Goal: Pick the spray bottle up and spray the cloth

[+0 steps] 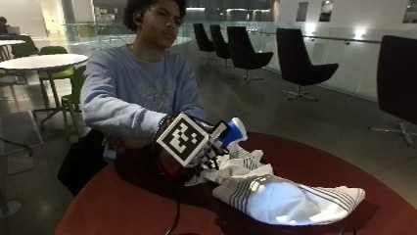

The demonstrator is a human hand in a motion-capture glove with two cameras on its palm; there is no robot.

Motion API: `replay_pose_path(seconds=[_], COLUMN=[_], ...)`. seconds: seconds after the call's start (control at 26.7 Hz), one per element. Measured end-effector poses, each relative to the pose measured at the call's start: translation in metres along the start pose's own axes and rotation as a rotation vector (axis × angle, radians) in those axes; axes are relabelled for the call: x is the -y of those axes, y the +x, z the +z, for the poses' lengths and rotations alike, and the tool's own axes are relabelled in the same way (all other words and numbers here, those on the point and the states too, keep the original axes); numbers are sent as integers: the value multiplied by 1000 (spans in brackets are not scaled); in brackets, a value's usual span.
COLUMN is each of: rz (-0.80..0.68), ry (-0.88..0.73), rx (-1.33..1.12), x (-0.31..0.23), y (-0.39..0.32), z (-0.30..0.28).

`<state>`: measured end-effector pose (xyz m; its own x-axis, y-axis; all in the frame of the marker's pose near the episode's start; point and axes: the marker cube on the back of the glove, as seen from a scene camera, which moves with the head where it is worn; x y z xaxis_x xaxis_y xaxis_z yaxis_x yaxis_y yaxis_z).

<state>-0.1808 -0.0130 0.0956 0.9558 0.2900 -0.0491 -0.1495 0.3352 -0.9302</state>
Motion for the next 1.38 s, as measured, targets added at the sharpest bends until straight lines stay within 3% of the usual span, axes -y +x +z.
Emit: replay_pose_path(seconds=[1.09,1.38], rz=[10,-188], ry=[-41,22], rx=[-16,26], x=[-2,-18], y=[-3,-30], z=[10,30])
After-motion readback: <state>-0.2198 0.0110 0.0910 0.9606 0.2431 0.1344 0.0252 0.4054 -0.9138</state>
